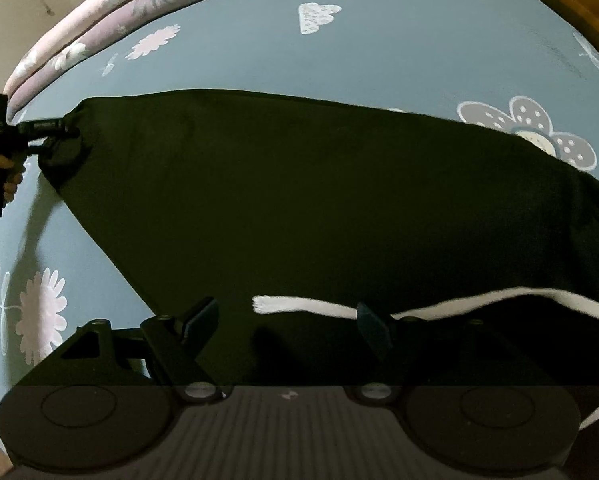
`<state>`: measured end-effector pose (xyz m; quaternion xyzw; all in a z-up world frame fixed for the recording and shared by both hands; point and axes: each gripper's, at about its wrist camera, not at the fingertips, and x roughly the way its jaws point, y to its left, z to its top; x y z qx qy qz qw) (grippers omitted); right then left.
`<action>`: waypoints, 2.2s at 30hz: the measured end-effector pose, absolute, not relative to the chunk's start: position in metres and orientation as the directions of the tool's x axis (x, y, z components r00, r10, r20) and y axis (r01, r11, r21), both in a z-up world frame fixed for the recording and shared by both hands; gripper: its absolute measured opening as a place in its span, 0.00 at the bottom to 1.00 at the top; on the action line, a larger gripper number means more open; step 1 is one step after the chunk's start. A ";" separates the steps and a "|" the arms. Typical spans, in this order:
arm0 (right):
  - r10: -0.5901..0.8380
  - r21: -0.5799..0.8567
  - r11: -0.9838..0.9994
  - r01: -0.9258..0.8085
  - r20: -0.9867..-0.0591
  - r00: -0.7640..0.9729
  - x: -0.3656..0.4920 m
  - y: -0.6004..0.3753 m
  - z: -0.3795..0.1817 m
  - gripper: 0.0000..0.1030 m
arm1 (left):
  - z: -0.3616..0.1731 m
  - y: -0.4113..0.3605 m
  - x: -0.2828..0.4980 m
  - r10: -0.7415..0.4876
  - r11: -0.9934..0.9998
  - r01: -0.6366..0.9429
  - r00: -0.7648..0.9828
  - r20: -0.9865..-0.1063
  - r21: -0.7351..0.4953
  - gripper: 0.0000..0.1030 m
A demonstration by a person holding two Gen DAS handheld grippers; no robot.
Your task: Fold clothes
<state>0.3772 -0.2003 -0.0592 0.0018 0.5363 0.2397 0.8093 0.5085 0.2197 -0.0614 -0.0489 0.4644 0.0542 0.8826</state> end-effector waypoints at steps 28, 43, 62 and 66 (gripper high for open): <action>0.433 0.266 0.783 -0.562 -0.882 0.185 0.307 -0.199 -0.038 0.78 | -0.031 0.019 0.303 -0.441 0.894 0.249 0.350 -0.826 -0.371 0.72; 0.418 0.264 0.782 -0.565 -0.894 0.161 0.277 -0.217 -0.033 0.78 | -0.068 0.012 0.237 -0.459 0.888 0.141 0.216 -0.862 -0.438 0.71; 0.413 0.261 0.771 -0.581 -0.900 0.143 0.258 -0.230 -0.039 0.78 | -0.085 -0.021 0.234 -0.458 0.884 0.194 0.167 -0.873 -0.426 0.40; 0.415 0.262 0.769 -0.583 -0.898 0.143 0.258 -0.229 -0.038 0.78 | -0.082 -0.016 0.233 -0.457 0.889 0.128 0.190 -0.869 -0.440 0.19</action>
